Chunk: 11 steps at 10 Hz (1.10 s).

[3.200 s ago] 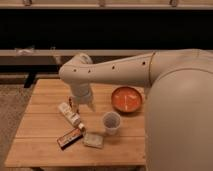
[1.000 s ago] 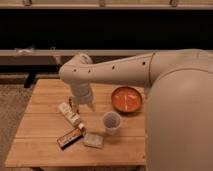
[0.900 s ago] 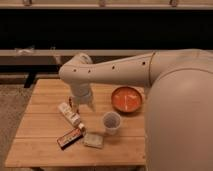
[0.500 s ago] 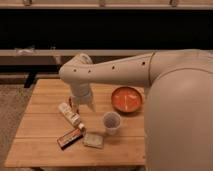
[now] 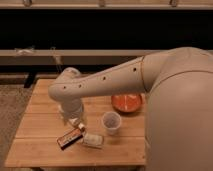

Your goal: Place the eraser on the white sponge

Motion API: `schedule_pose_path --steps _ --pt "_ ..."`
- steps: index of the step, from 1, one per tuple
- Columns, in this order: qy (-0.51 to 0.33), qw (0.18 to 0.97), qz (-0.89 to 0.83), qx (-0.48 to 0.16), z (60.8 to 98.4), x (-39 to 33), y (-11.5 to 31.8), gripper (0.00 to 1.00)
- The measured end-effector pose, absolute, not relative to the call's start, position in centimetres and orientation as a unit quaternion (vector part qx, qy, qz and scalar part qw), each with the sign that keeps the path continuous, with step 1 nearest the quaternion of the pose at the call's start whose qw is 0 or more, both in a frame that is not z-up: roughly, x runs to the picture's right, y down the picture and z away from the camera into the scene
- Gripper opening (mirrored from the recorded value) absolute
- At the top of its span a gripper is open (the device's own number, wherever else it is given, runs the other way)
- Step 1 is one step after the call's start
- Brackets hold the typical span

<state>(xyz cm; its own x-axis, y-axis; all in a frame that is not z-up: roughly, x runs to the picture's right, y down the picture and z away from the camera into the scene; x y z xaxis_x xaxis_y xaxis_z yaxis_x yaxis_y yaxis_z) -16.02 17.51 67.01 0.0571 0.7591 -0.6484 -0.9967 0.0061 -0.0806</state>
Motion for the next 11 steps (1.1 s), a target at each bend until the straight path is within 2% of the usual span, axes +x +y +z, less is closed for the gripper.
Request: schedule_pose_path --steps 5,11 --pt "0.216 0.683 0.640 -0.279 65.4 -19.8 21.3 0.65" --pt "0.225 0.677 0.643 -0.277 65.8 -20.0 21.7 0.65"
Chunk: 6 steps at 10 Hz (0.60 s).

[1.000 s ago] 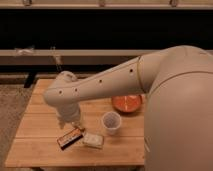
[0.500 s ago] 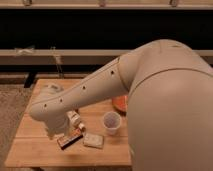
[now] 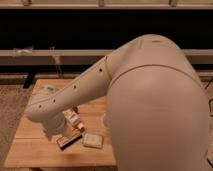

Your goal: Place the eraser on the white sponge

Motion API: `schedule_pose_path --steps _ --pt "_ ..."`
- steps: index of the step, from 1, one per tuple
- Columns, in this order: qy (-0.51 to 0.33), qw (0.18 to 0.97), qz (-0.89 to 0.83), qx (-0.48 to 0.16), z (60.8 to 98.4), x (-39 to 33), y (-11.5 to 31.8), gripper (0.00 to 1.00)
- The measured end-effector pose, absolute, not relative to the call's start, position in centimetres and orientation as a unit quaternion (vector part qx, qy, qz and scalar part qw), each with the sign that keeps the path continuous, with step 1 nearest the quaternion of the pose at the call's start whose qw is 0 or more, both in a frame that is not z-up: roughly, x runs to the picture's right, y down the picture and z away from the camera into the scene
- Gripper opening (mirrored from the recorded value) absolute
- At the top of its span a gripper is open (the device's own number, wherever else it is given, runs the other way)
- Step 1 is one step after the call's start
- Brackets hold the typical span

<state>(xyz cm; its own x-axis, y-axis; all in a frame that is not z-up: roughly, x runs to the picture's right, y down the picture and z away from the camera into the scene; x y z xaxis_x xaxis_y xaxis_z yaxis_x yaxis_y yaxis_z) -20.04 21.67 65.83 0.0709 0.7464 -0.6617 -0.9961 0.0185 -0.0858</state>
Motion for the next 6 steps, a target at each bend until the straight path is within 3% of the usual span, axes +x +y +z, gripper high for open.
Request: schedule_pose_path --steps 6 --pt "0.190 0.691 0.611 -0.336 69.4 -21.3 24.3 0.65"
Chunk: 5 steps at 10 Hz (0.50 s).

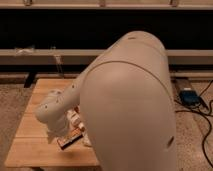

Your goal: Place the eraser on the white sponge

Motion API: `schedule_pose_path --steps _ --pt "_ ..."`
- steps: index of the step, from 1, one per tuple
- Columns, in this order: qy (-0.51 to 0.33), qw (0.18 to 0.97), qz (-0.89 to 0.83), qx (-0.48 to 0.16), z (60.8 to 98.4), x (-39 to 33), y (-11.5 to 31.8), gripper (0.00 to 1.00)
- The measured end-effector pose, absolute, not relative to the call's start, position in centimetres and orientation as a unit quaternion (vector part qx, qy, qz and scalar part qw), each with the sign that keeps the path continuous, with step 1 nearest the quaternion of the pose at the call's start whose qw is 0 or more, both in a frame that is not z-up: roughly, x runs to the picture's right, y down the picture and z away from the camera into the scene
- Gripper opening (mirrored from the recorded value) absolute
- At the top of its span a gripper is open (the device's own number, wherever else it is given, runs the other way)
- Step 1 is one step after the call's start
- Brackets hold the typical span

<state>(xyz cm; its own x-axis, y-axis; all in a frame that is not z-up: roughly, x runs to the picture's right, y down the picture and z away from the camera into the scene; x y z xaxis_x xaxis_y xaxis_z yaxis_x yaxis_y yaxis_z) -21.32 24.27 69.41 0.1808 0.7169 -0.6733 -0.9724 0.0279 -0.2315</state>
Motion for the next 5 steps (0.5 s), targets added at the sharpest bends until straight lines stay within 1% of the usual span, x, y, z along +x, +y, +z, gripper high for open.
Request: schedule_pose_path --steps 2,4,5 --pt "0.121 0.733 0.556 -0.372 69.3 -20.9 23.2 0.65" --pt "0.057 0.772 0.502 -0.385 68.3 -19.9 21.0 0.65" --pt "0.033 0.788 0.481 -0.382 67.8 -19.7 20.4 0.65"
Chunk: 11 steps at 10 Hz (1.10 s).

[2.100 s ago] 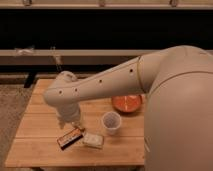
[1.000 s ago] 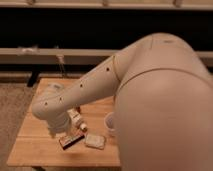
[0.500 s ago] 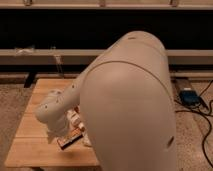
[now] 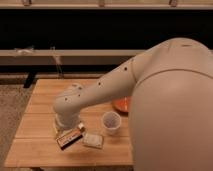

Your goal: Place the eraser on the white sponge

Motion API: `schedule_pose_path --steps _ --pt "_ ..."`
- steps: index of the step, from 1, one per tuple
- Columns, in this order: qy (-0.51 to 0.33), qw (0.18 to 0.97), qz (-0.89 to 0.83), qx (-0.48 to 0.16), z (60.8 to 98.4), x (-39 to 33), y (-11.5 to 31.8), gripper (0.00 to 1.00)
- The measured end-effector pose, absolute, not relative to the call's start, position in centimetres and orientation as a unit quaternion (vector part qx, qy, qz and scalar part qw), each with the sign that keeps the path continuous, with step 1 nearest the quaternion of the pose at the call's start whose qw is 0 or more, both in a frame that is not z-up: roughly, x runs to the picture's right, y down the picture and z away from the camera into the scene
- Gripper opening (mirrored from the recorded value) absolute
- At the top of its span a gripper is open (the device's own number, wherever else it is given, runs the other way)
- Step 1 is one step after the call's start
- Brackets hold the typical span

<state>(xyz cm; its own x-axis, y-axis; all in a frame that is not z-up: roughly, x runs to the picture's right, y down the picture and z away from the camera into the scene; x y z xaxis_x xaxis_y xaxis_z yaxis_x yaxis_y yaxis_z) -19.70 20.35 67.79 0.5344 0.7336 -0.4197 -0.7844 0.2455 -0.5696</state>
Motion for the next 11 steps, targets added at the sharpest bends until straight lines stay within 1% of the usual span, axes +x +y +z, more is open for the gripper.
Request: schedule_pose_path --steps 2,4,9,11 --pt "-0.009 0.829 0.421 -0.368 67.1 -19.5 19.6 0.65" --pt "-0.038 0.871 0.344 -0.348 66.5 -19.9 19.9 0.65" --pt "-0.049 0.908 0.295 -0.292 65.6 -20.5 19.4 0.65" --pt "-0.051 0.911 0.291 -0.288 65.5 -20.6 19.3 0.65"
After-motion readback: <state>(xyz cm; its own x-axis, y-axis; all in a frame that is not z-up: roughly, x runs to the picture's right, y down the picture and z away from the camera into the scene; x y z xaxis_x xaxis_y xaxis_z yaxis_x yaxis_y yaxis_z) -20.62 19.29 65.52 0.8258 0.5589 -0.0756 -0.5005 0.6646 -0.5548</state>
